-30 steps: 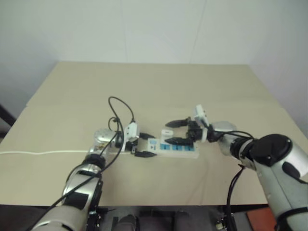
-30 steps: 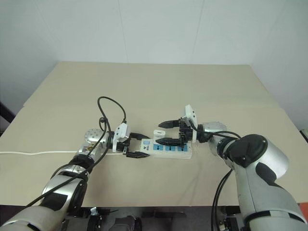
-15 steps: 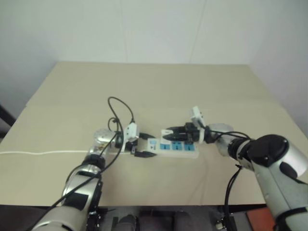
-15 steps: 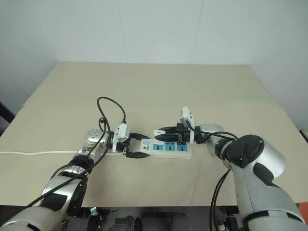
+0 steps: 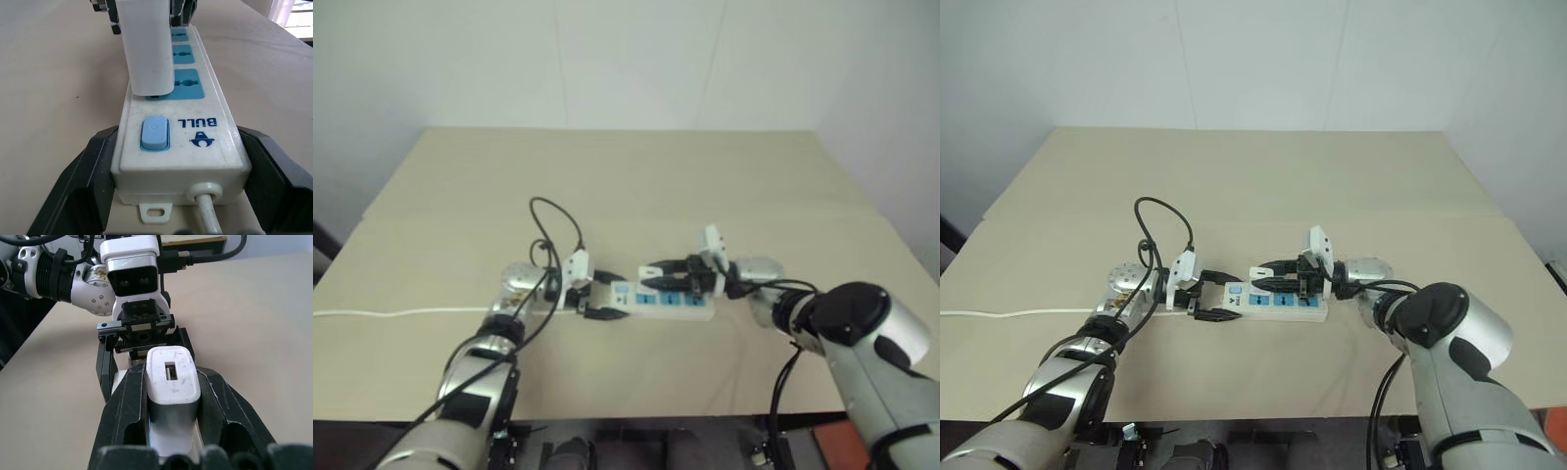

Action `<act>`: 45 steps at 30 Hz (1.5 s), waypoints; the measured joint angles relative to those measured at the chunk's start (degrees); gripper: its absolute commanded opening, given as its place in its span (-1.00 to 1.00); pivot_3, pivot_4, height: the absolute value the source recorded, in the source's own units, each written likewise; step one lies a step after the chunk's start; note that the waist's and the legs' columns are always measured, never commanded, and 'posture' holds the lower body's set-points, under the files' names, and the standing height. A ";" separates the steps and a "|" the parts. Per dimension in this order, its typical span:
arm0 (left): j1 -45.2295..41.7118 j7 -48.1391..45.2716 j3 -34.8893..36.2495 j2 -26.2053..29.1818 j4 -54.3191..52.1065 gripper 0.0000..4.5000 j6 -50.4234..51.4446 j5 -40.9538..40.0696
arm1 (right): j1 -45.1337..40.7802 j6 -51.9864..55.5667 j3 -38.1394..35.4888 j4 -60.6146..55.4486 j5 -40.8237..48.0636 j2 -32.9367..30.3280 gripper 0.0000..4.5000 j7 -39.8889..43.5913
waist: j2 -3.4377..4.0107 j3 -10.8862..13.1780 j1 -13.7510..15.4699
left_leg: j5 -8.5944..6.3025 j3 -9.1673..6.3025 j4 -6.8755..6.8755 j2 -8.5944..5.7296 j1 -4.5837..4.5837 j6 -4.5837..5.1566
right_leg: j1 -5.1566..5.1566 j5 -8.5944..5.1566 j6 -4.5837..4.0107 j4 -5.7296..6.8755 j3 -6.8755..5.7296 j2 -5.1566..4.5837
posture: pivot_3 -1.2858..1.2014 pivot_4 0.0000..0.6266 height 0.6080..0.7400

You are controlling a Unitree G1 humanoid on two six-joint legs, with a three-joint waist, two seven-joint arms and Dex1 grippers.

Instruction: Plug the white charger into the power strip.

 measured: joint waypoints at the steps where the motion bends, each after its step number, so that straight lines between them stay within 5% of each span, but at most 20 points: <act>1: 0.02 0.02 0.00 0.05 0.01 0.45 0.02 0.01 | 0.33 -1.01 0.01 0.00 -0.23 0.14 -0.51 -0.42 | 0.00 0.00 -0.05 | 0.00 0.00 0.00 0.00 0.03 0.00 | 0.03 0.00 0.00 0.00 0.00 0.00 | 0.03 -0.52 1.00; 19: 0.25 0.68 -0.06 0.45 0.13 0.45 0.26 0.60 | 0.66 -3.36 2.29 -0.01 -1.30 1.37 -0.51 -4.34 | -0.04 -0.03 -0.28 | -0.05 0.05 -0.06 0.11 0.57 0.06 | 0.48 0.01 -0.02 -0.02 0.02 0.06 | 0.03 -0.52 1.00; 29: 0.30 0.44 -0.02 0.10 0.09 0.45 0.06 0.46 | 1.90 -3.33 2.85 0.00 -1.56 1.35 0.97 -4.81 | -0.03 -0.03 0.03 | -0.03 0.05 -0.06 0.09 0.42 0.04 | 0.34 0.02 -0.03 -0.05 0.03 0.05 | 0.03 -0.52 1.00; 36: 0.29 0.43 -0.05 0.06 0.09 0.45 0.00 0.46 | 2.43 -5.55 2.66 0.00 -1.83 1.30 1.00 -5.20 | -0.03 -0.03 0.06 | -0.03 0.05 -0.06 0.09 0.41 0.04 | 0.34 0.02 -0.03 -0.06 0.03 0.05 | 0.03 -0.52 1.00; 40: 0.19 -0.10 -0.14 -0.15 0.28 0.98 0.40 0.53 | 2.85 -7.76 2.58 0.01 -2.85 0.14 1.00 -6.04 | -0.03 -0.02 0.09 | -0.03 0.05 -0.06 0.08 0.39 0.04 | 0.34 0.02 -0.03 -0.07 0.02 0.05 | 0.03 -0.52 1.00; 45: 0.19 -0.98 0.17 -0.28 0.47 0.98 0.03 0.02 | 3.34 -8.18 1.92 0.01 -3.10 -2.31 1.00 -4.97 | -0.03 -0.01 0.29 | -0.03 0.05 -0.06 0.08 0.32 0.04 | 0.28 0.02 -0.03 -0.09 0.02 0.05 | 0.03 -0.52 1.00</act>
